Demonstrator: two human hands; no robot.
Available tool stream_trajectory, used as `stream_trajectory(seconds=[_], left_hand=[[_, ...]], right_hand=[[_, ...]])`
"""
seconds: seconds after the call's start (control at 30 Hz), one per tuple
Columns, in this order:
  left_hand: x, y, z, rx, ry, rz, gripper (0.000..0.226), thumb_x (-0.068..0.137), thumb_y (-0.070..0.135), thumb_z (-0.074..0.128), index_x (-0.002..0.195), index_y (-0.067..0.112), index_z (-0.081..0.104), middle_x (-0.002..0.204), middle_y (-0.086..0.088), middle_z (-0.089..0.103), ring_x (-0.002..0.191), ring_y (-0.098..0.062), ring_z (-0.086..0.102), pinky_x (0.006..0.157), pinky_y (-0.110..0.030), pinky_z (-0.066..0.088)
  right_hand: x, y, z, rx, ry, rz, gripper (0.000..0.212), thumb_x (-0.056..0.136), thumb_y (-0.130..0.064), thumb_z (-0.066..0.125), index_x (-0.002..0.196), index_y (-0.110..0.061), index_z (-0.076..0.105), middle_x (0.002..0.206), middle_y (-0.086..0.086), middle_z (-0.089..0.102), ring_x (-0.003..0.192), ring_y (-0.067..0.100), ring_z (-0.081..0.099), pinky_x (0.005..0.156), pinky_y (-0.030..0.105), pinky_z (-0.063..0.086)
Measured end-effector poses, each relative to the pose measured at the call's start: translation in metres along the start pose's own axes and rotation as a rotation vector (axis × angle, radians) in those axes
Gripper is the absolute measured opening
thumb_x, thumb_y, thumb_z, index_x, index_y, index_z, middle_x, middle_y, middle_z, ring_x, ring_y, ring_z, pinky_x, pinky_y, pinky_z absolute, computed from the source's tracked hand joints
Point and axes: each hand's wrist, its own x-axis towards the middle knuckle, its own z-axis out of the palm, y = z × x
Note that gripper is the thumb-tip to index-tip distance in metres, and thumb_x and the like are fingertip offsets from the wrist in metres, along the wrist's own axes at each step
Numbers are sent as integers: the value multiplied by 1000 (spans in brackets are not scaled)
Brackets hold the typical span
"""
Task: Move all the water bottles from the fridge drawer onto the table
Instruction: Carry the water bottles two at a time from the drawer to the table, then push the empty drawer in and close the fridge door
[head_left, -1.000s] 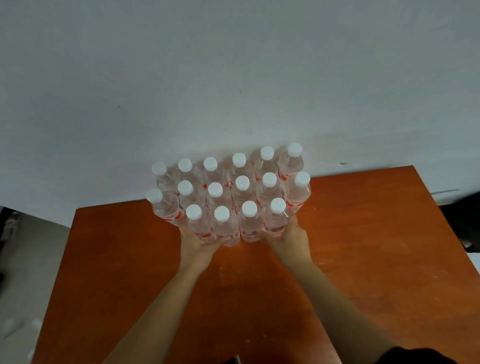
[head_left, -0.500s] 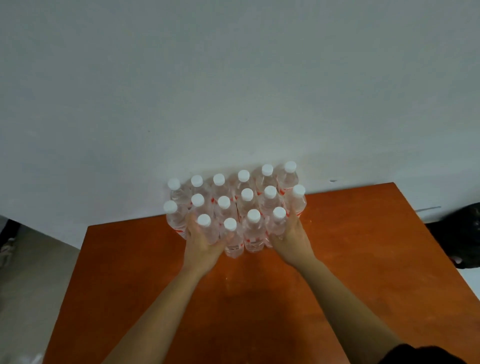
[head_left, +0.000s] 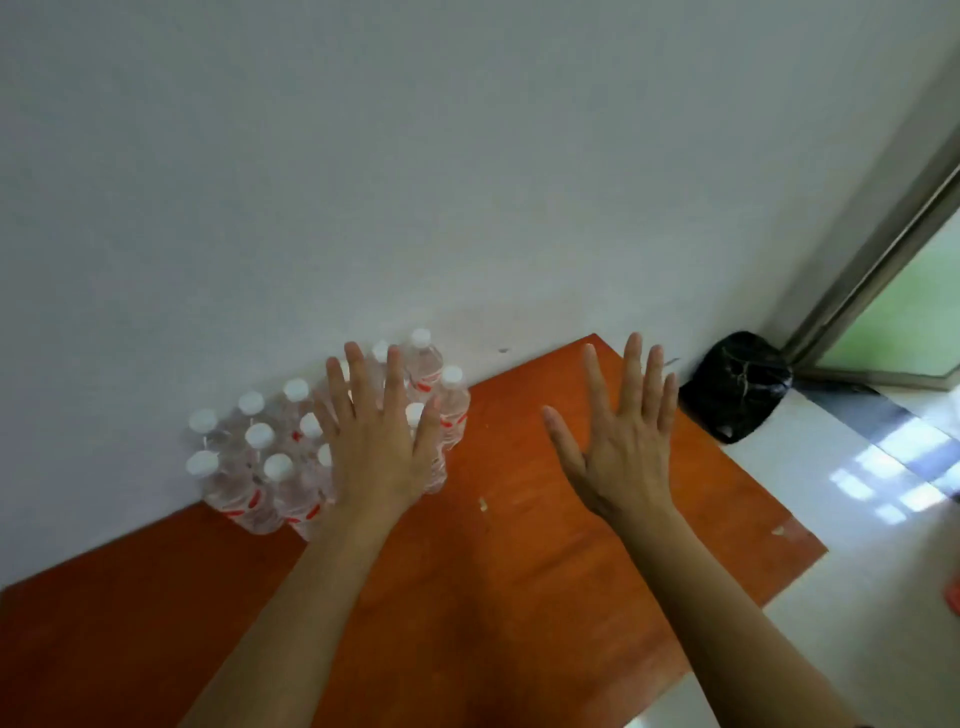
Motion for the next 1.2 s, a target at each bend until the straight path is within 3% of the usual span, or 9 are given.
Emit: stream_trajectory(seconds=[0.13, 0.33, 0.53, 0.7, 0.93, 1.1, 1.2], left_hand=[[-10, 94, -3, -20, -23, 156, 74, 94, 73, 7, 157, 37, -6, 163, -3, -25, 149, -28, -25, 119, -62, -6], [-72, 259, -12, -95, -52, 489, 74, 94, 72, 4, 157, 34, -8, 164, 0, -22, 150, -27, -23, 119, -59, -8], [-229, 455, -5, -272, -220, 752, 72, 92, 71, 0, 154, 39, -13, 163, -4, -25, 150, -27, -23, 120, -59, -2], [-355, 571, -2, -318, -282, 988, 74, 89, 73, -4, 154, 38, -14, 163, -4, -26, 150, -25, -25, 121, -57, -5], [-474, 689, 8, -415, -398, 1232, 89, 81, 80, -14, 157, 36, -7, 162, -1, -27, 150, -24, -25, 122, -56, -1], [-539, 777, 47, -434, -422, 1344, 75, 94, 71, 11, 157, 35, -9, 164, -1, -22, 151, -24, -22, 121, -58, 2], [-572, 839, 75, -414, -459, 1378, 74, 94, 69, 11, 156, 35, -12, 164, -3, -22, 150, -25, -23, 121, -56, 0]], right_hand=[[-34, 70, -53, -74, 54, 159, 79, 96, -72, 21, 160, -26, 12, 165, 16, -11, 152, 35, -14, 121, 59, 6], [-124, 198, -146, -161, 162, 387, 80, 94, -73, 21, 159, -27, 11, 166, 13, -11, 152, 34, -13, 121, 58, 3], [-293, 349, -267, -232, 301, 711, 93, 91, -73, 32, 159, -23, -6, 165, 11, -15, 152, 33, -15, 122, 57, 1], [-420, 433, -342, -299, 345, 957, 98, 87, -79, 27, 159, -22, -9, 165, 12, -19, 151, 33, -19, 121, 56, -4], [-553, 503, -394, -403, 361, 1232, 92, 90, -77, 25, 159, -26, -8, 165, 13, -17, 150, 31, -22, 122, 56, -2], [-613, 568, -415, -435, 333, 1358, 91, 89, -80, 18, 158, -27, -10, 164, 11, -20, 150, 29, -24, 122, 52, -7], [-636, 623, -428, -440, 309, 1374, 91, 90, -79, 21, 158, -29, -12, 163, 9, -25, 149, 28, -26, 121, 50, -9]])
